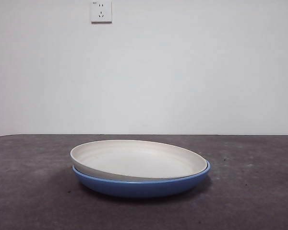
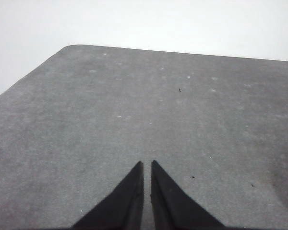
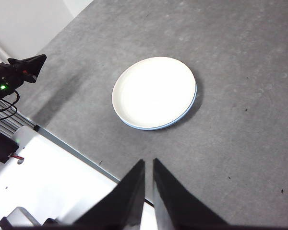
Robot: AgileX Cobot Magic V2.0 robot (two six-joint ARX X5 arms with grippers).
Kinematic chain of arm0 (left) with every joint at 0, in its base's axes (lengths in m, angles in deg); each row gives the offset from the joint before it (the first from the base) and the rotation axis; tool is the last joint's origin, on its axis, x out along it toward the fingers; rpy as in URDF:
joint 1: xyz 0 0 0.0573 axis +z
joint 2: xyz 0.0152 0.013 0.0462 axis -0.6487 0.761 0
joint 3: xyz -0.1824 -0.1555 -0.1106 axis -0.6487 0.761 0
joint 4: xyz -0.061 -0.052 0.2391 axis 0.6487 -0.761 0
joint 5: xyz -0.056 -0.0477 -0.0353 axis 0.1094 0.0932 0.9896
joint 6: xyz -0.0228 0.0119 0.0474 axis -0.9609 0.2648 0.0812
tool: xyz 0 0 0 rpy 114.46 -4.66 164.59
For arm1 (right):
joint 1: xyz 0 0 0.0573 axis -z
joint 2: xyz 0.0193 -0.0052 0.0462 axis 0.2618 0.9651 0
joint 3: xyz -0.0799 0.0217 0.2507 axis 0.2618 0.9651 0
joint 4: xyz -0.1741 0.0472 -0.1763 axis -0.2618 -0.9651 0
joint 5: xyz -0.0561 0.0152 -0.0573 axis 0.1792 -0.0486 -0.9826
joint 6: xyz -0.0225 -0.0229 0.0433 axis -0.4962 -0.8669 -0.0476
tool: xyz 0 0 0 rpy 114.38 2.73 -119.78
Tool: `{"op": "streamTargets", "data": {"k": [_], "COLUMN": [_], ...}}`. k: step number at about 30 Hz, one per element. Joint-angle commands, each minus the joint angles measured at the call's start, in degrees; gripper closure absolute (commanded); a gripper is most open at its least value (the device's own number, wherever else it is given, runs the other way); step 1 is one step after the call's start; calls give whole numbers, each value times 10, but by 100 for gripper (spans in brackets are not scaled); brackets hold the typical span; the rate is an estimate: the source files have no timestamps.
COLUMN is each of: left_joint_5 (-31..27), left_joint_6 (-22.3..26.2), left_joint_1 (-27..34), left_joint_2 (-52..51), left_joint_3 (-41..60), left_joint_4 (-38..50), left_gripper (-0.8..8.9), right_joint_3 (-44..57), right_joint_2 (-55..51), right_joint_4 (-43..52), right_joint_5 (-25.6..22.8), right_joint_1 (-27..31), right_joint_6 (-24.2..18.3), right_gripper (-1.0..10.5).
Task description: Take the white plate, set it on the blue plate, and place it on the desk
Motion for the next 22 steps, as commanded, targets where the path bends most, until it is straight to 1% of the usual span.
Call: {"op": "streamTargets", "data": {"k": [1, 11, 13, 14, 16, 18, 20, 22], "left_joint_5": [-1, -1, -1, -1, -1, -1, -1, -1], "left_joint_6": [1, 1, 1, 1, 1, 0, 0, 1], "left_joint_1": [-1, -1, -1, -1, -1, -1, -1, -1], "left_joint_2": [-1, -1, -1, -1, -1, -1, -1, -1], "left_joint_3": [12, 12, 12, 12, 12, 12, 12, 12], "left_joint_4": [-4, -4, -4, -4, -4, -4, -4, -4], "left_gripper": [787, 787, 787, 787, 787, 787, 787, 787], "right_joint_3": [-8, -7, -6, -6, -1, 15, 57, 118], "right_joint_2": [2, 2, 2, 2, 1, -5, -20, -43], "right_joint_4": [9, 10, 9, 5, 15, 37, 90, 170], "right_joint_5": [0, 0, -4, -2, -11, -25, -61, -75], "right_joint_1": [-4, -4, 17, 36, 80, 127, 174, 216], "right_joint_6": [-5, -5, -9, -27, -86, -125, -155, -163], "right_gripper": [921, 921, 921, 920, 921, 921, 920, 920]}}
